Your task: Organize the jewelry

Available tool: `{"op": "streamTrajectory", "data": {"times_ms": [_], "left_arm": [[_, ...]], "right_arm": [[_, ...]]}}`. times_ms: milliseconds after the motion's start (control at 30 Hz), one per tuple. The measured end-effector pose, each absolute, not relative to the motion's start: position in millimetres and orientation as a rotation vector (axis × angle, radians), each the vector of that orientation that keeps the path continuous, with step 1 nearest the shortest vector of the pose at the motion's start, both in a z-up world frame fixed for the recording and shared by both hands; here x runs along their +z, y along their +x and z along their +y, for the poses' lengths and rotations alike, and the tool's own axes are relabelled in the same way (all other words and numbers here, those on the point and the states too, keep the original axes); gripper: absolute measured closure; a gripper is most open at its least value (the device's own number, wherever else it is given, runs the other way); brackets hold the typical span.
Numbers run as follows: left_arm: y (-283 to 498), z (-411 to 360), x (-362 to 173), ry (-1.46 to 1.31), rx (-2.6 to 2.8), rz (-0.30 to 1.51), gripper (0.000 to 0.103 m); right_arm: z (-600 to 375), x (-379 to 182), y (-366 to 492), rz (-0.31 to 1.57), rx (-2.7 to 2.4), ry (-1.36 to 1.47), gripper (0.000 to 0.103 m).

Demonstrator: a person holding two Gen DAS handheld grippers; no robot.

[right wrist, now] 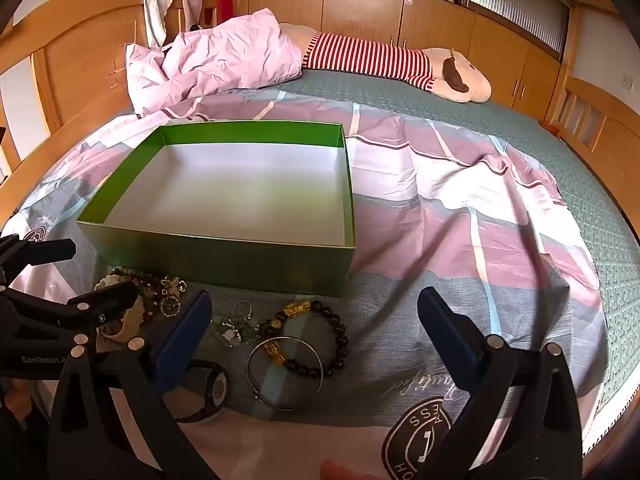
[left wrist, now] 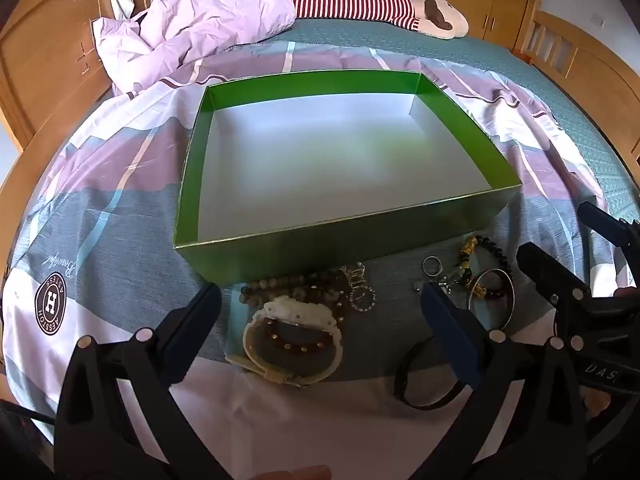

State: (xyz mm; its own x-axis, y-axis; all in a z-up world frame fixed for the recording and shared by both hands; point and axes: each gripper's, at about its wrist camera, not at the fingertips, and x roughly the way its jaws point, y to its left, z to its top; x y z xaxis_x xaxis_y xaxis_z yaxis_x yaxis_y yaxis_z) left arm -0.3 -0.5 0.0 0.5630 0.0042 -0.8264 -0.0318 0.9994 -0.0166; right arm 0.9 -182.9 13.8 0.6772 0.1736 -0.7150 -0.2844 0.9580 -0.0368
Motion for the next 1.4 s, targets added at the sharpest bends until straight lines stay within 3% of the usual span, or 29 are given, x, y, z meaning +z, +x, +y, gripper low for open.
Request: {"op": "streamTrajectory", "data": {"times_ms": [1400], "left_arm": [[-1.8,-4.8,-6.9,-0.026,0.017,0.988,0.004]], "right_arm": [[-184.5,14.7,0.7,0.783,0.254,-0.155,0.003]]}}
